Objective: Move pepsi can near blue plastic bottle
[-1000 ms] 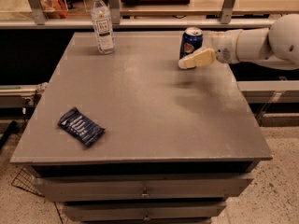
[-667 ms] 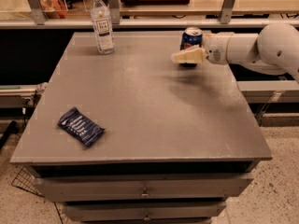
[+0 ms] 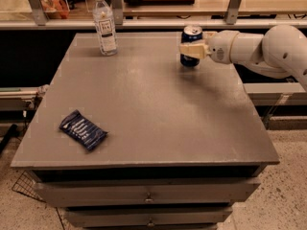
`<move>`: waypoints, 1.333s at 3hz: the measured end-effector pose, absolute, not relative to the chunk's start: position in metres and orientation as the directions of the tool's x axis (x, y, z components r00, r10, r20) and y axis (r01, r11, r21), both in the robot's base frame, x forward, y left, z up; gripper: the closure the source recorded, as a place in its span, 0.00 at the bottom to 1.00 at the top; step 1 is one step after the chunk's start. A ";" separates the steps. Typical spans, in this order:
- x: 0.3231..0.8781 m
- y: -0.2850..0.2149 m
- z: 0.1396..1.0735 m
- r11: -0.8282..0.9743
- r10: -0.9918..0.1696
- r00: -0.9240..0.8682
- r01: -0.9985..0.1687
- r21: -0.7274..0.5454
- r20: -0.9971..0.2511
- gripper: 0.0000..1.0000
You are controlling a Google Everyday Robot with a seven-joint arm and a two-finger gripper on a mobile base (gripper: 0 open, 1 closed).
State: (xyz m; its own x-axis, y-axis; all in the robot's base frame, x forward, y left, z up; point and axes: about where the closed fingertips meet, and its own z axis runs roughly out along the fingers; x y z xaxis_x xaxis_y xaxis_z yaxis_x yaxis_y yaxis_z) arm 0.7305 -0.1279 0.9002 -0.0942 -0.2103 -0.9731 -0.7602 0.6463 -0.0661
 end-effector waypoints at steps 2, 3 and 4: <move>0.737 -0.128 0.938 0.634 -0.211 -0.068 -0.769 -0.083 -0.975 1.00; 0.749 -0.109 0.935 0.622 -0.203 -0.068 -0.780 -0.075 -0.977 1.00; 0.769 -0.074 0.927 0.587 -0.195 -0.083 -0.808 -0.049 -0.977 1.00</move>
Offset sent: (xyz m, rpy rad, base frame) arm 0.0049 0.0011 0.0300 -0.0003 -0.0154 0.0149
